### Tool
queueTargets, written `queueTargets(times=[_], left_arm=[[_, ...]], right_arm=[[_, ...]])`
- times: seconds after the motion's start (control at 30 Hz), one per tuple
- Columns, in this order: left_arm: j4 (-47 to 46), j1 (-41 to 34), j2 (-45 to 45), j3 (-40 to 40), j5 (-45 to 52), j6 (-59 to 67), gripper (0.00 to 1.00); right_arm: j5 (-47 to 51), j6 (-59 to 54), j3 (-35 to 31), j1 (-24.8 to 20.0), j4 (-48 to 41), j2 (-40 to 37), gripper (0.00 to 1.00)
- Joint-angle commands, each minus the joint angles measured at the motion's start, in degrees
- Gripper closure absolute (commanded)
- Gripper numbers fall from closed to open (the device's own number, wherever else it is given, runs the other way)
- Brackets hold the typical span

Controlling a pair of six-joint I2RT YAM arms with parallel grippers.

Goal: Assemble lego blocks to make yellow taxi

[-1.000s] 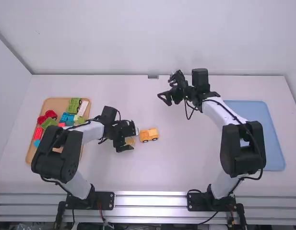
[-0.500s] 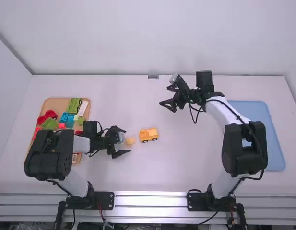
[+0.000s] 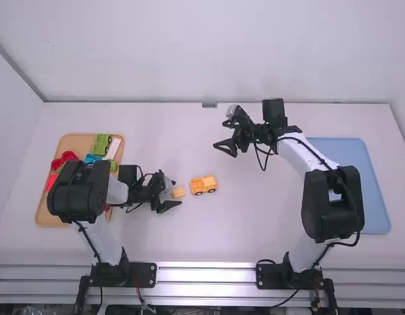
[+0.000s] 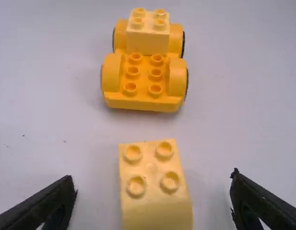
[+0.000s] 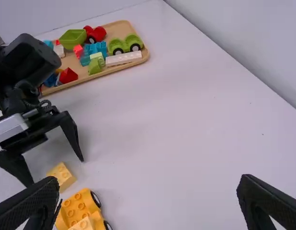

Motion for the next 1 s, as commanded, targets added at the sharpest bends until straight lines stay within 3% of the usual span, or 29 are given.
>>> queueTargets(times=[0.0,0.13,0.5,0.6,0.97], left_arm=[[-1.1,-0.3,1.2,1.0,0.8,-0.2,0.26],[-1.3,-0.3,1.4,1.2,-0.7,-0.2,0.43],[0.9,-0.3,1.4,-0.9,-1.2,1.7,0.55],[0.9,-0.3,1.4,-0.9,-2.5,1.7,0.69],[2.2,-0.6,1.2,1.7,0.5,1.3,0.74]], right_arm=[[-0.8,-0.3,1.3,-0.2,-0.2,-1.8,0.01],[-0.8,-0.3,1.3,-0.2,0.2,-1.8,0.01],[-0.8,-0.3,1.3,-0.2,0.3,-1.8,0.01],[-0.8,-0.3,1.3,-0.1,0.2,-1.8,0.01],[3.2,-0.1,1.3,-0.2,2.8,-1.8,0.01]])
